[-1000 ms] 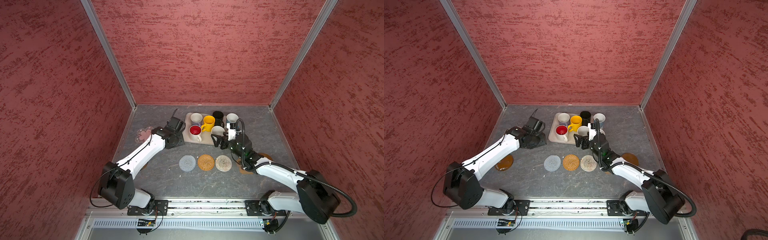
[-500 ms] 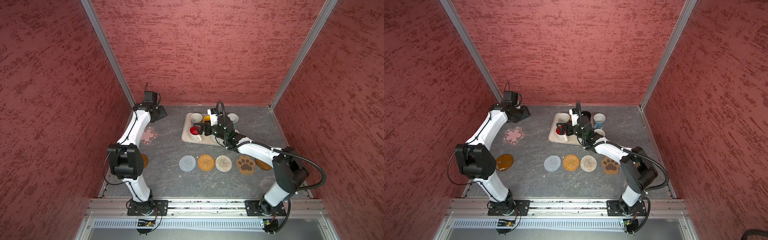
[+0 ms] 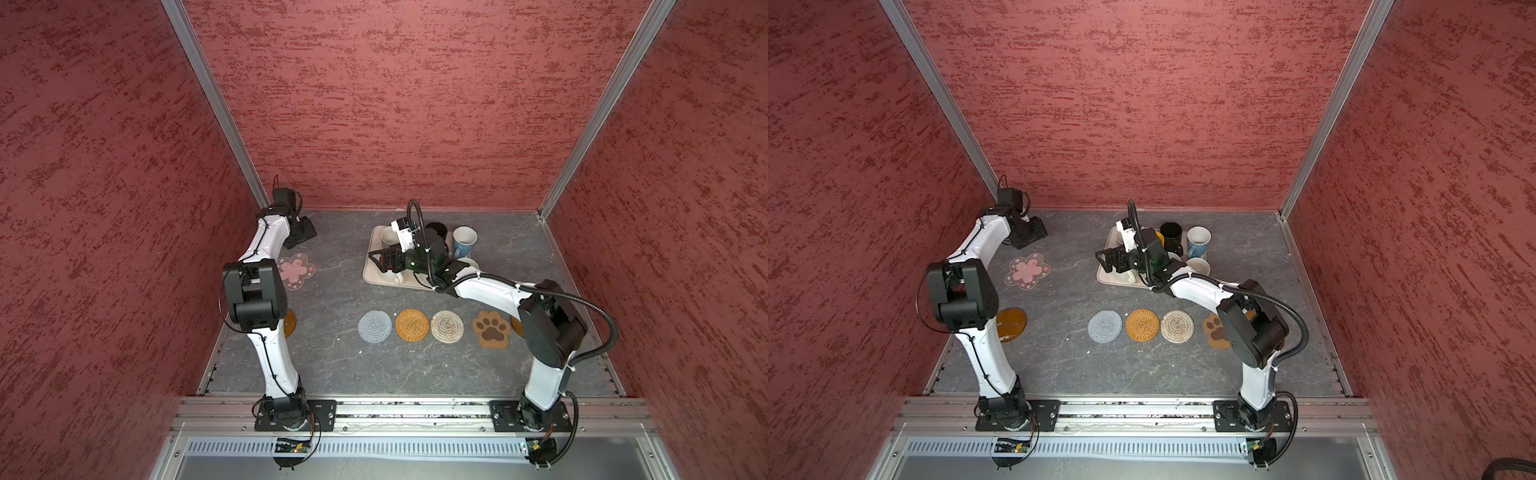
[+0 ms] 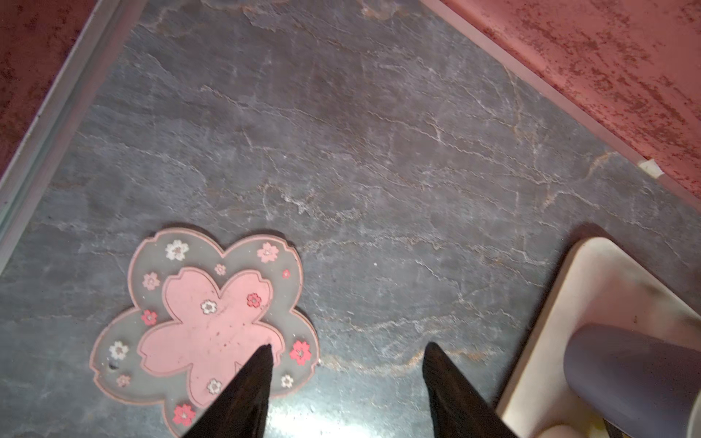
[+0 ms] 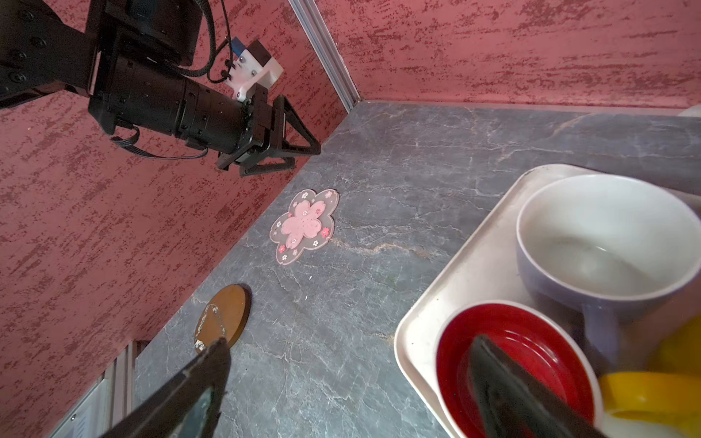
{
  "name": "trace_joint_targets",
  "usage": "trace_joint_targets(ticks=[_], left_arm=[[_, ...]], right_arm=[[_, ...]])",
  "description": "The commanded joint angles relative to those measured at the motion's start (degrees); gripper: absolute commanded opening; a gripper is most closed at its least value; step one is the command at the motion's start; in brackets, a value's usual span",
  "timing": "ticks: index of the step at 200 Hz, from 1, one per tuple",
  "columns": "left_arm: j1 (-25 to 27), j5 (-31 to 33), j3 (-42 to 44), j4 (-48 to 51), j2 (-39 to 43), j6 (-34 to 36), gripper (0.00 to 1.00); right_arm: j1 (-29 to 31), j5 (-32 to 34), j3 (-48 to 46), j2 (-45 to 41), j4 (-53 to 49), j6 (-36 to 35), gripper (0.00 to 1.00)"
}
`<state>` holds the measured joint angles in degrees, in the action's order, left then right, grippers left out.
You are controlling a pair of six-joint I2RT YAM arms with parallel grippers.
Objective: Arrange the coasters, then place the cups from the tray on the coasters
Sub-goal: 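Lift the left gripper and move it over the pink flower coaster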
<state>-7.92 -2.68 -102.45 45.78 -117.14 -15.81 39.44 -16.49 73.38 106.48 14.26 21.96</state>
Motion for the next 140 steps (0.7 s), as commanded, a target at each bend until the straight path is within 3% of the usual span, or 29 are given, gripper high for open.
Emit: trace_joint_targets(ticks=[1, 77, 140], left_arm=[[-2.1, 0.4, -1.9, -2.2, -2.5, 4.7, 0.64], [-6.8, 0.0, -2.8, -2.2, -6.7, 11.2, 0.66], [-9.3, -3.6, -4.6, -1.7, -10.8, 13.8, 0.74]], right_arm=[[0.9, -1.4, 2.9, 1.7, -0.8, -1.8, 0.99], [1.5, -3.1, 4.4, 4.6, -0.5, -1.9, 0.99], [1.5, -2.2, 3.0, 4.0, -1.9, -3.4, 0.99]])
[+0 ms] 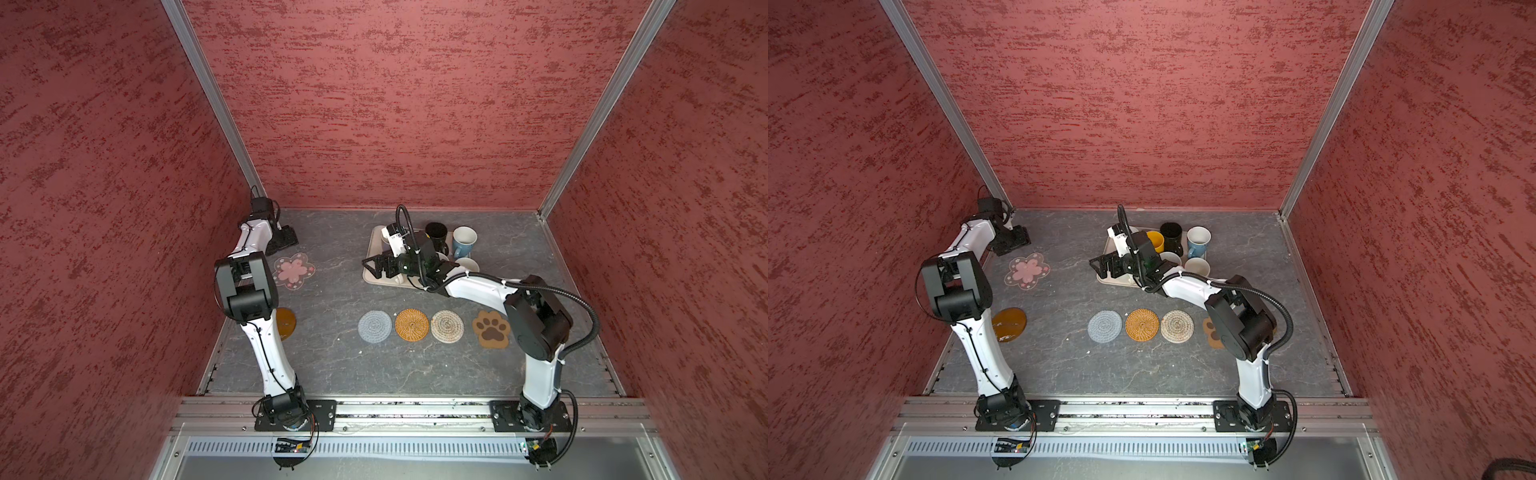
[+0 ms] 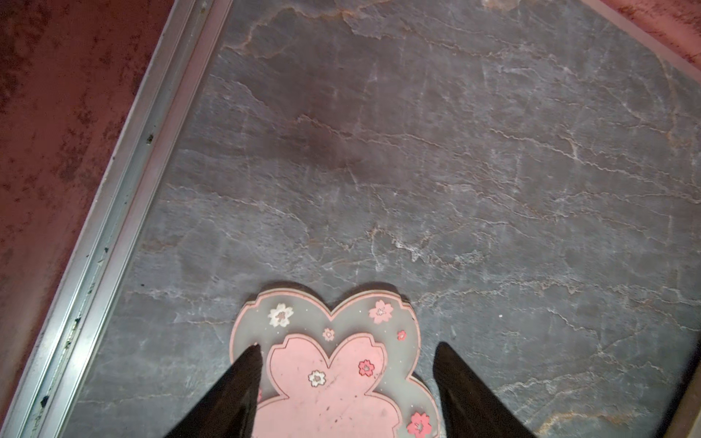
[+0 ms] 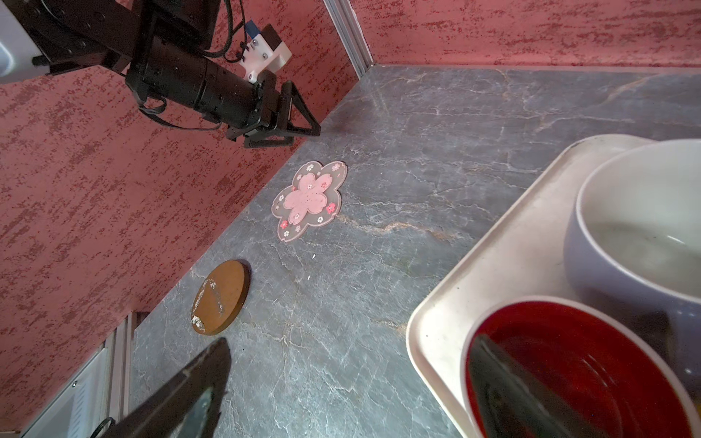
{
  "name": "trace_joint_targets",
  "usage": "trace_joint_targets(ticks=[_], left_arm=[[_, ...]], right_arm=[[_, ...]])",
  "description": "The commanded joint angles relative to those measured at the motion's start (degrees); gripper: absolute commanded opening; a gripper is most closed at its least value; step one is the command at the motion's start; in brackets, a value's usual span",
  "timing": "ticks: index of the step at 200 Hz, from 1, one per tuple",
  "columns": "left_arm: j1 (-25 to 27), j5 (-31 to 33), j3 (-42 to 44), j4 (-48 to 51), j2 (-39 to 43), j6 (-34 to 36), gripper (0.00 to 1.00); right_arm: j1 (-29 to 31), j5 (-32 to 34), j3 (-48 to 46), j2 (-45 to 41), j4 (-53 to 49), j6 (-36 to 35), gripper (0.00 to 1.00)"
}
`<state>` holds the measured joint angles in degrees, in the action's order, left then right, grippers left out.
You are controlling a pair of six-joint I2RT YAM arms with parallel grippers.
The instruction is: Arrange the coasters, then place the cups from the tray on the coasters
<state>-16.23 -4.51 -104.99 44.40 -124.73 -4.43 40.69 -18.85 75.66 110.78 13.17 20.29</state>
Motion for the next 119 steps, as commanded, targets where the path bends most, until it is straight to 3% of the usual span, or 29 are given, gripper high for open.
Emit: trace_joint_targets(ticks=[1, 67, 102, 119], left_arm=[[-1.0, -1.8, -2.1, -0.2, -3.3, 2.5, 0.74], [-2.3, -4.1, -6.3, 2.0, -6.7, 3.6, 0.75], [-2.0, -4.6, -7.3, 3.0, -8.3, 2.2, 0.86], [-1.3, -3.6, -8.7, 4.7, -9.6, 2.0, 0.81]], right_arm=[[0.3, 0.2, 0.7, -0.2, -0.8, -1.8, 0.99], [0.3, 0.8, -0.2, 0.5, -0.9, -1.3, 0.99], [0.1, 1.0, -0.6, 0.2, -0.9, -1.4, 0.99], [0.2, 1.2, -1.2, -0.2, -0.9, -1.4, 0.99]])
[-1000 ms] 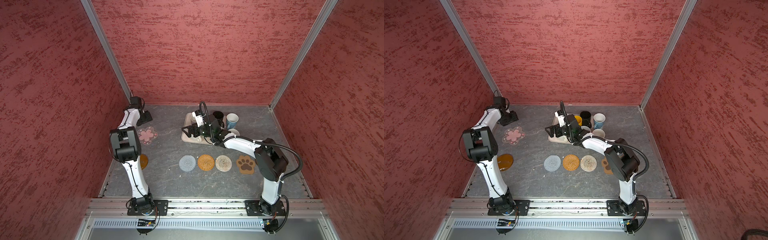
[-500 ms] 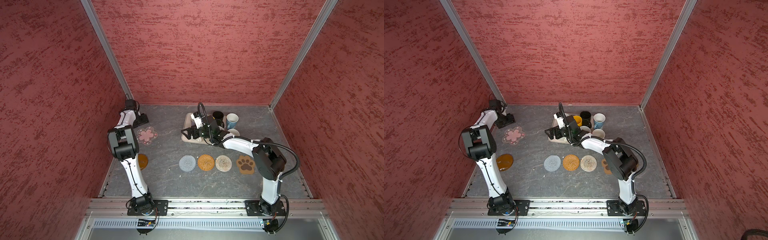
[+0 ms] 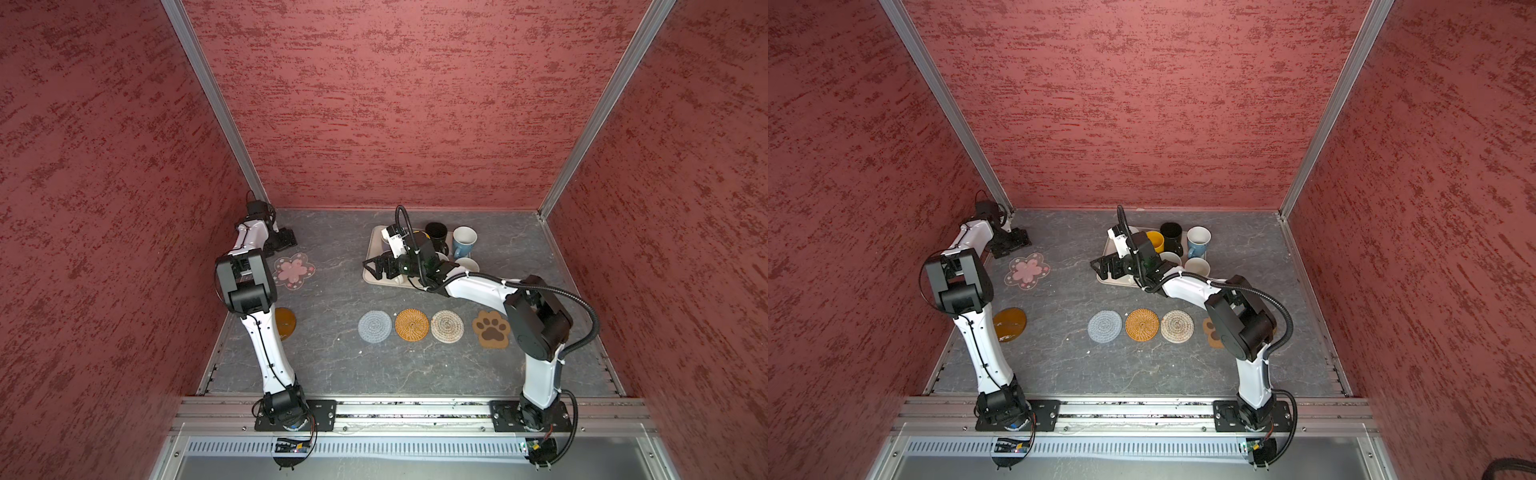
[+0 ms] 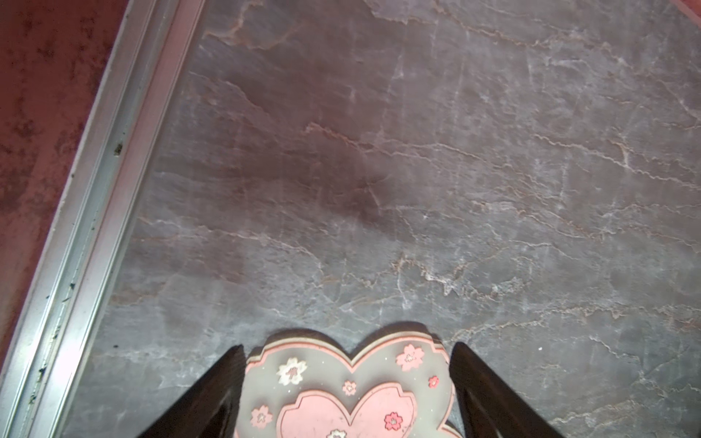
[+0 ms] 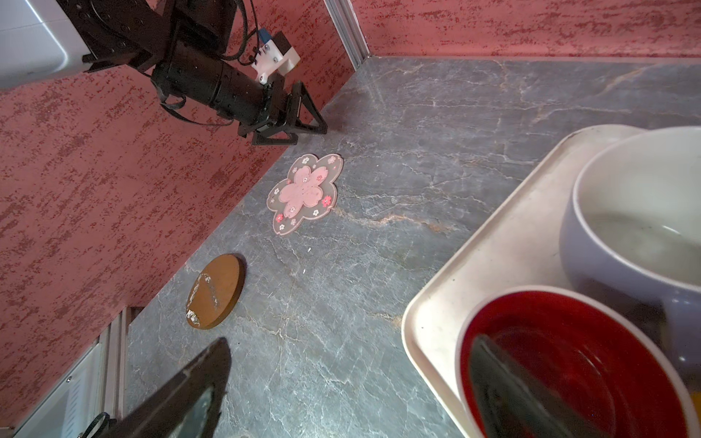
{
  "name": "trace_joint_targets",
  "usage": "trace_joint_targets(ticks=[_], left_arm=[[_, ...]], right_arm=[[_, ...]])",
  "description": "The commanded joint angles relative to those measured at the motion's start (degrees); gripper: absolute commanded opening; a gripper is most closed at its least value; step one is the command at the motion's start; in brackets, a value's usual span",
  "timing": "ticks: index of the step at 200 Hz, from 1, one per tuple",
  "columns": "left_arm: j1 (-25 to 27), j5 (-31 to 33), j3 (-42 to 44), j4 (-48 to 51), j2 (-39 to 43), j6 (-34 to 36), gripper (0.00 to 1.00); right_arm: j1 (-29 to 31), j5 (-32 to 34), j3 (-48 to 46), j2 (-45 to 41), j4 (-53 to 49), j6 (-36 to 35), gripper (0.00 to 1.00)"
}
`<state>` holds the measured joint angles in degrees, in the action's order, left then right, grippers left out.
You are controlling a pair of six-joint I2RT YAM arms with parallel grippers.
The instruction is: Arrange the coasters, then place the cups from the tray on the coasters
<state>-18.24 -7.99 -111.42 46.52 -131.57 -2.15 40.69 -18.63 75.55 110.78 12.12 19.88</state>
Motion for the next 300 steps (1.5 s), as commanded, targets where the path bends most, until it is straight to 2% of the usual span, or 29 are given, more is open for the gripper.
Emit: trace_joint_targets(ticks=[1, 68, 84, 131, 259, 300], left_arm=[[0.8, -0.1, -2.3, 2.6, -2.8, -0.3, 0.81], [2.1, 3.9, -1.9, 6.2, -3.5, -1.0, 0.80], [2.3, 5.0, -0.1, 5.8, -2.7, -1.1, 0.75], [2.9, 5.1, 5.7, 2.7, 0.3, -1.3, 0.76], [7.6, 5.4, 13.1, -0.5, 5.5, -3.3, 0.74], [7.4, 5.8, 10.1, 1.6, 6.9, -3.2, 0.73]], right_arm=[[0.2, 1.0, -1.1, -0.3, 0.2, -1.0, 0.99], [-0.1, 2.0, -5.1, -3.7, 1.7, -1.1, 0.99], [-0.1, 2.2, -6.1, -4.6, 2.1, -1.0, 0.99], [-0.2, 2.1, -7.5, -5.8, 2.9, -0.5, 0.99], [-0.2, 2.0, -10.3, -9.1, 3.8, 0.2, 0.99], [-0.2, 2.0, -10.6, -9.5, 4.1, 0.4, 0.99]])
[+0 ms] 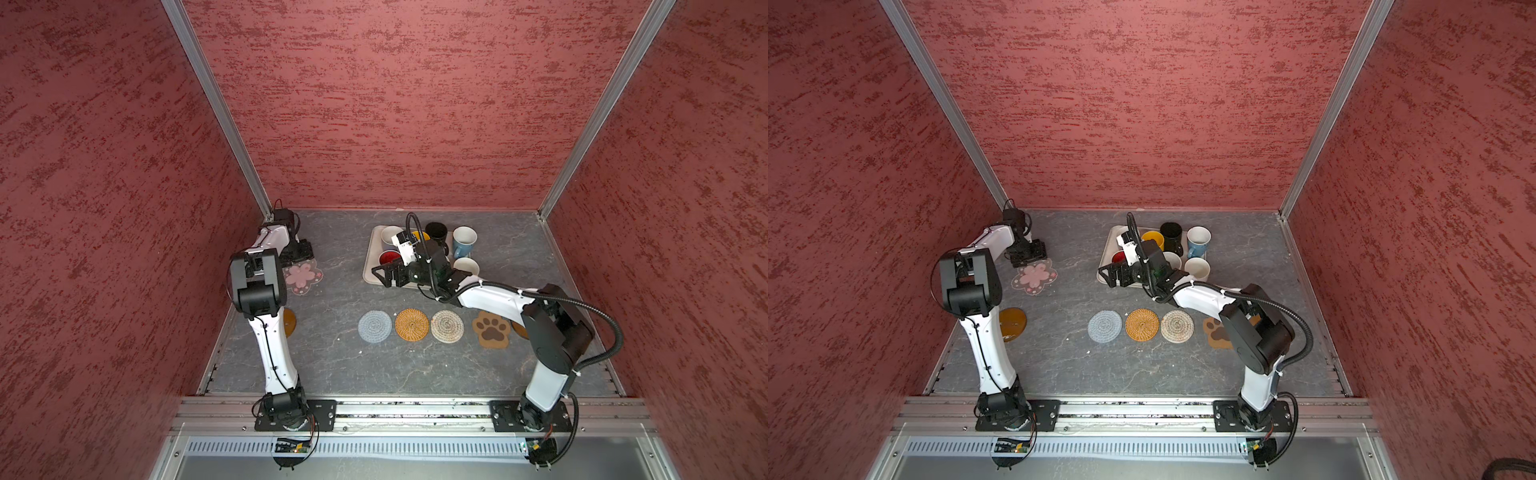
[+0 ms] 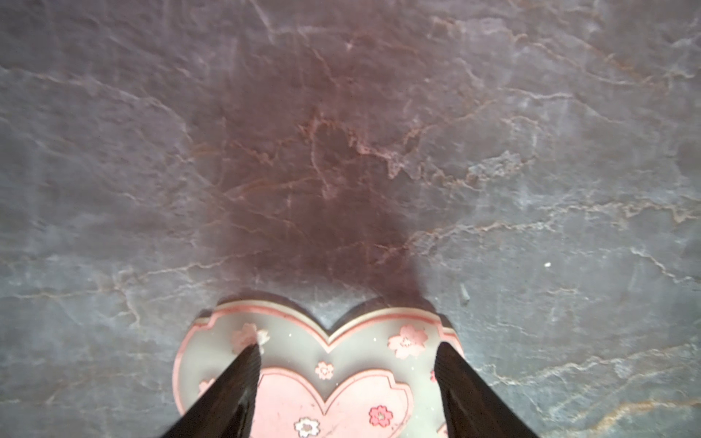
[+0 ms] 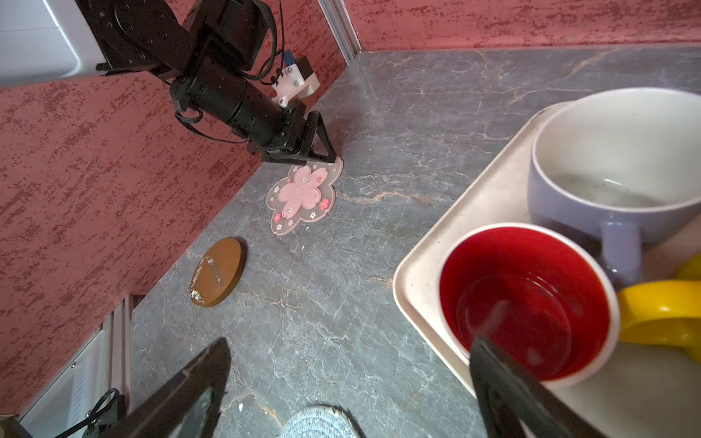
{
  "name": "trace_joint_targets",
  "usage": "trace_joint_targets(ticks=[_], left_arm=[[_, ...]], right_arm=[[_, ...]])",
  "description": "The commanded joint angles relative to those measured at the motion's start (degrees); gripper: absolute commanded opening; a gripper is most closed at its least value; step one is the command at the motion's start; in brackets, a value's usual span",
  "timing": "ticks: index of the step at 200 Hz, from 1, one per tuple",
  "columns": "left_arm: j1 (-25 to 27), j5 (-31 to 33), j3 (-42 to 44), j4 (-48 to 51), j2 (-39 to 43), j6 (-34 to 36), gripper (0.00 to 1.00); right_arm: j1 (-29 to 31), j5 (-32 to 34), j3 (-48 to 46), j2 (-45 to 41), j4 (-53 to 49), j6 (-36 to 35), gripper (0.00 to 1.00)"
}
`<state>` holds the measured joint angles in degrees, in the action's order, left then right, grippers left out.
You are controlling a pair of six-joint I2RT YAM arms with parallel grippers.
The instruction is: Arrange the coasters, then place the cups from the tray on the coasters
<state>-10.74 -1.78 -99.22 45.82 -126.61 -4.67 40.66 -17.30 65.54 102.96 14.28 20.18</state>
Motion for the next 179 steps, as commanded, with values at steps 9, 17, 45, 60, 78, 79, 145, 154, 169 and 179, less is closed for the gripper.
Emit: trace_joint_targets(ticks=[9, 17, 45, 60, 78, 79, 145, 154, 169, 179], left_arm=[[-0.3, -0.3, -3.2, 2.8, 1.7, -0.5, 0.73], [-0.5, 0.0, -4.0, 3.1, 1.4, -0.4, 0.73], [-1.5, 0.9, -5.8, 3.8, -0.1, -0.3, 0.74], [-2.0, 1.0, -6.2, 3.6, -0.8, -0.1, 0.75], [-2.2, 1.5, -6.7, 3.6, -1.7, 0.6, 0.77], [-2.3, 1.5, -6.8, 3.6, -1.8, 0.6, 0.77], [-3.2, 1.4, -12.4, 6.1, -5.4, 0.4, 0.83], [-3.3, 1.7, -13.0, 6.5, -5.9, 0.4, 0.84], [-3.6, 1.8, -12.7, 6.4, -6.2, -0.1, 0.84], [-3.8, 1.6, -12.6, 6.5, -6.6, -0.6, 0.84]], right_arm=[[-0.2, 0.5, -0.5, -1.4, 2.0, 0.0, 0.99], [-0.2, 0.4, -0.4, -1.3, 2.0, 0.1, 0.99], [-0.2, 0.5, 0.0, -0.5, 1.6, -0.3, 0.99], [-0.4, 0.6, 0.4, -0.1, 1.3, -0.5, 0.99], [-0.6, 0.6, 0.5, 0.0, 1.2, -0.6, 0.99], [-0.6, 0.6, 0.5, 0.0, 1.2, -0.6, 0.99], [-0.9, 0.3, 0.5, 1.4, 1.2, -0.4, 0.98], [-0.9, 0.3, 0.5, 1.5, 1.1, -0.3, 0.99], [-0.9, 0.3, 0.6, 1.4, 1.1, -0.2, 0.99], [-0.9, 0.3, 0.4, 1.3, 1.0, -0.2, 0.99]])
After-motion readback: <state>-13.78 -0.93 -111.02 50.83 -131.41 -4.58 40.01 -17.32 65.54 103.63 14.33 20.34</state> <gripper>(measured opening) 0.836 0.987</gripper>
